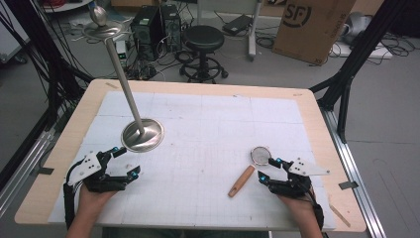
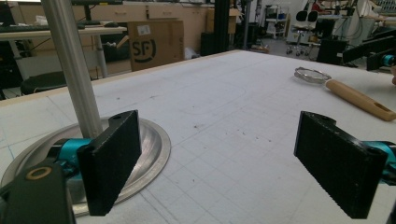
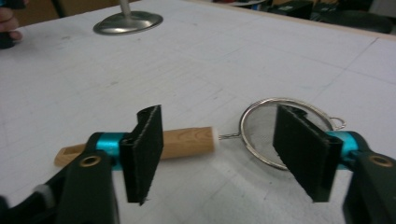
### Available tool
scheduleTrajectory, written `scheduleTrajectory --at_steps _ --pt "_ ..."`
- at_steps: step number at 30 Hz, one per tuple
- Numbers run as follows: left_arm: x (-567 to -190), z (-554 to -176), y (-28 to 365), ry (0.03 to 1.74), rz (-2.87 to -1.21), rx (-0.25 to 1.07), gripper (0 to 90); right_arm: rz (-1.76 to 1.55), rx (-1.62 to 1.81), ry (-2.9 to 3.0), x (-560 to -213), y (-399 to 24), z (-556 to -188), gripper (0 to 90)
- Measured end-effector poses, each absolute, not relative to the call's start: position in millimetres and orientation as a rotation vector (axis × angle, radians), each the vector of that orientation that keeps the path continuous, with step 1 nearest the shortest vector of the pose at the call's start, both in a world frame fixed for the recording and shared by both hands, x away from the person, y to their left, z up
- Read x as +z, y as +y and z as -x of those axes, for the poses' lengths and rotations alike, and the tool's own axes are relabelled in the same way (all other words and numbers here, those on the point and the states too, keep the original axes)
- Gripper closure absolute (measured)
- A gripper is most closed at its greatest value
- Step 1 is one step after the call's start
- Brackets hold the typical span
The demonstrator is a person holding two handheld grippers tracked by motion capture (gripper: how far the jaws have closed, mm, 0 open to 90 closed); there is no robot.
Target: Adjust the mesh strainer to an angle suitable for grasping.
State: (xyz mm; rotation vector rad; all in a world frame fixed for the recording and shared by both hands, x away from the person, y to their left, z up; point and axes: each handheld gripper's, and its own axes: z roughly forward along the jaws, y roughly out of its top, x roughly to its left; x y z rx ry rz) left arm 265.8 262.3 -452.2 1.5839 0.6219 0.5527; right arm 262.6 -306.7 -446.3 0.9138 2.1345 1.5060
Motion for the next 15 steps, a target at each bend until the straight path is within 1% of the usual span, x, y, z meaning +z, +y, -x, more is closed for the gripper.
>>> scheduleTrajectory --at_steps 4,9,11,15 --pt "-452.1 -266.0 262.5 0.628 -1.582 0.549 15.5 -0.869 1.478 2.215 -446.1 -302.3 -261.3 44.5" --pt "-452.1 -265.9 262.5 0.626 -1.583 0.549 15.6 -0.786 1.419 2.333 -446.2 -292.2 -260.1 59.9" --pt "-452.1 -266.0 262.6 0.626 -1.583 0.549 15.6 -0.751 1.384 2.389 -447.0 -287.1 -259.4 67.7" --pt "-452.1 -266.0 262.4 0.627 -1.582 0.548 15.6 -0.708 1.341 2.462 -447.9 -279.2 -257.9 77.9"
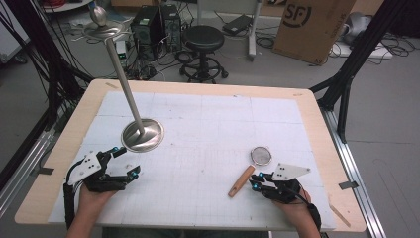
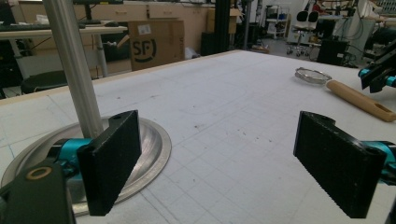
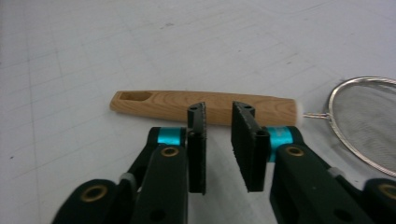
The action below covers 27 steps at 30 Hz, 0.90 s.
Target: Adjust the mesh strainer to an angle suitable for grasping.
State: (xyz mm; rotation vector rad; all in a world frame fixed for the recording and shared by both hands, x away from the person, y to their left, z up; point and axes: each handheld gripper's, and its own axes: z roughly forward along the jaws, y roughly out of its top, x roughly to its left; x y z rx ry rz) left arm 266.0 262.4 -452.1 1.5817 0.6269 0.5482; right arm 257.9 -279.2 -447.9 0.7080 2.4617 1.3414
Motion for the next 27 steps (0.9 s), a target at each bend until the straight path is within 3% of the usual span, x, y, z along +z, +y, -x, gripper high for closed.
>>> scheduleTrajectory --at_steps 7,27 --pt "-452.1 -266.2 262.8 0.631 -1.582 0.549 15.7 -0.651 1.298 2.528 -449.1 -270.6 -257.4 87.2" --pt "-452.1 -266.3 262.9 0.636 -1.582 0.552 16.1 -0.618 1.238 2.571 -450.0 -236.3 -264.5 88.2"
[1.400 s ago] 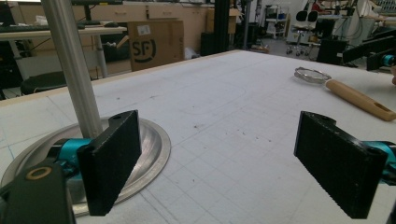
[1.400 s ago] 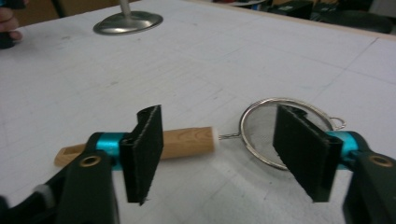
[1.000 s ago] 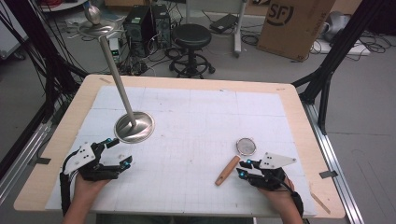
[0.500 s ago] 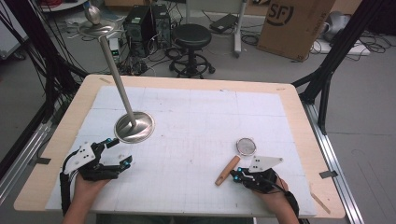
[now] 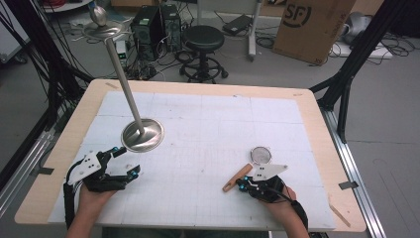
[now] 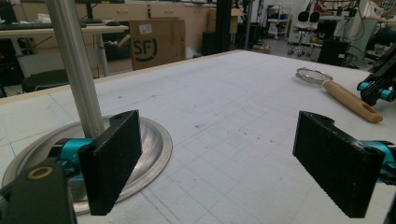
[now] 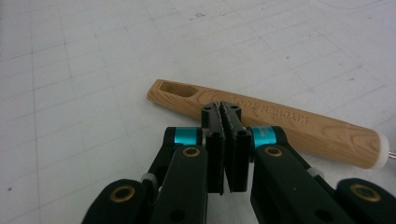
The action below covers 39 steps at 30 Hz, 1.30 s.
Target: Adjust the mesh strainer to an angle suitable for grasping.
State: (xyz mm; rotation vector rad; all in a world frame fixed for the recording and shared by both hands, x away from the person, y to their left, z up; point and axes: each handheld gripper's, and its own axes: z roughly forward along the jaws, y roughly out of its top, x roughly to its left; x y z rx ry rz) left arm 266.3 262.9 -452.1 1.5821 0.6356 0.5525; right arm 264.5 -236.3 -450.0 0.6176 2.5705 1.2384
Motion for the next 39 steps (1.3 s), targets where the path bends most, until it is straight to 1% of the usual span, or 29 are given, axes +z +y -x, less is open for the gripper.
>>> scheduleTrajectory --at_steps 9,20,31,36,39 --pt "-452.2 -265.9 262.1 0.631 -1.58 0.554 16.1 -0.624 1.206 2.574 -448.1 -225.2 -271.3 88.2" --pt "-452.2 -265.9 262.3 0.63 -1.581 0.552 16.1 -0.698 1.12 2.561 -445.9 -207.0 -294.4 88.2" --pt "-452.1 -265.9 262.5 0.63 -1.582 0.553 16.1 -0.782 1.116 2.54 -446.4 -208.2 -306.4 88.3" --pt "-452.1 -265.8 262.4 0.629 -1.583 0.555 16.1 -0.781 1.13 2.513 -440.0 -210.2 -306.6 88.2" --pt "-452.1 -265.9 262.4 0.63 -1.582 0.554 16.1 -0.812 1.119 2.448 -430.8 -218.4 -311.3 88.1"
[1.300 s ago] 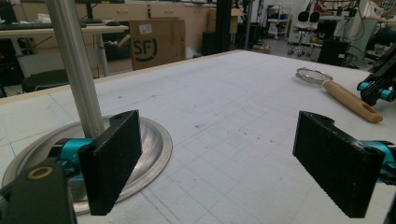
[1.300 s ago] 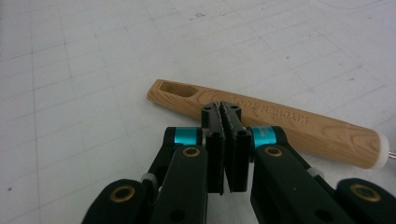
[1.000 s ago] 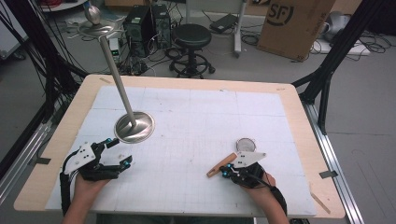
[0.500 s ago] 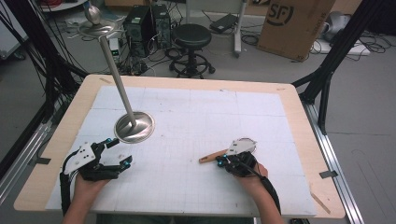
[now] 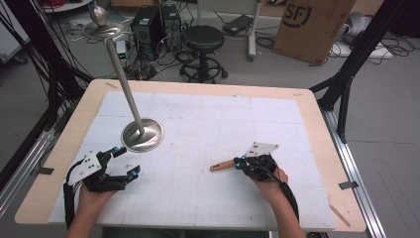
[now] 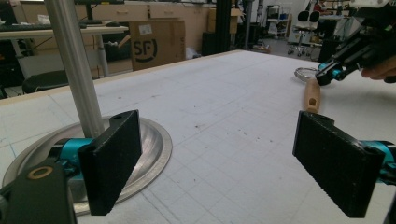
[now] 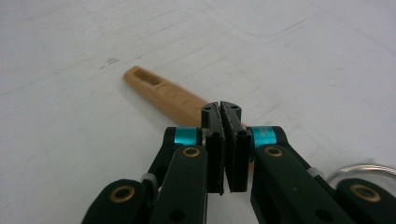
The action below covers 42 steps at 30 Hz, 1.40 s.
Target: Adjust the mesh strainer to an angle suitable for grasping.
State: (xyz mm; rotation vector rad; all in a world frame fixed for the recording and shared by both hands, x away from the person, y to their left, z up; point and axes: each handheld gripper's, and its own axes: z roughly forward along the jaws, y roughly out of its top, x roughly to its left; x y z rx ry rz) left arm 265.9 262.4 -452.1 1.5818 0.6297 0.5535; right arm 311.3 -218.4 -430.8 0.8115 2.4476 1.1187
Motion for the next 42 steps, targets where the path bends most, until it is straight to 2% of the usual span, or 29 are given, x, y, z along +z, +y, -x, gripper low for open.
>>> scheduleTrajectory --at_steps 8,19,42 --pt "-452.1 -265.9 262.5 0.629 -1.582 0.553 16.1 -0.912 1.079 2.368 -423.8 -230.6 -326.1 88.1" --pt "-452.1 -265.9 262.7 0.629 -1.581 0.554 16.1 -1.047 0.998 2.382 -435.0 -239.4 -339.9 88.2" --pt "-452.3 -265.8 262.5 0.626 -1.582 0.556 16.1 -1.09 1.01 2.385 -434.2 -248.7 -306.8 89.2"
